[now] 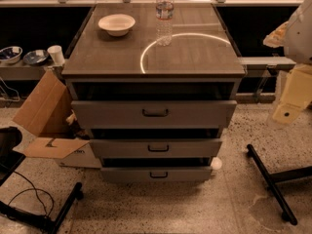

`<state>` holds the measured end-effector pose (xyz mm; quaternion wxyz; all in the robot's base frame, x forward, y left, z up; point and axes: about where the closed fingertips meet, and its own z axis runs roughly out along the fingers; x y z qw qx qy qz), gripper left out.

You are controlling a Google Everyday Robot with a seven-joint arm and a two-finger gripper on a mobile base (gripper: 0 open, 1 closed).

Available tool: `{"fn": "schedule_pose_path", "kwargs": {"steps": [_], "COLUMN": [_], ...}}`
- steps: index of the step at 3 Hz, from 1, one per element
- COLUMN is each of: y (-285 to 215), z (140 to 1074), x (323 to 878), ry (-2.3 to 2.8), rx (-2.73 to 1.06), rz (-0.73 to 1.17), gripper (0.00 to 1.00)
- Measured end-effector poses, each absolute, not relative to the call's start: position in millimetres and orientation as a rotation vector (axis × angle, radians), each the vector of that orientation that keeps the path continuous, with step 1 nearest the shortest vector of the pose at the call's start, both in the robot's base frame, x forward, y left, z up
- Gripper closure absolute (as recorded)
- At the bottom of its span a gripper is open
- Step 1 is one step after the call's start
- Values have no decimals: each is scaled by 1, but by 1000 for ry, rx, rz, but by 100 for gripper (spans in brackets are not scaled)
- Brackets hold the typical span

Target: Open middle drawer

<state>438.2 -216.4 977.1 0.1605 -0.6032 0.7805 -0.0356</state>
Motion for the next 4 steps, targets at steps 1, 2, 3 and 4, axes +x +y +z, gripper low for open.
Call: {"fn": "schedule_pose_path", "kwargs": {"steps": [1, 2, 3, 4], "y": [-216, -211, -205, -202], "z": [977, 964, 929, 852], "x": [438, 438, 442, 452], "ry": [2229, 2240, 2280, 2333], "rx": [-1723, -1725, -1714, -1723], "rz": [-102, -103, -139, -195], "gripper": [0, 0, 0, 0]}}
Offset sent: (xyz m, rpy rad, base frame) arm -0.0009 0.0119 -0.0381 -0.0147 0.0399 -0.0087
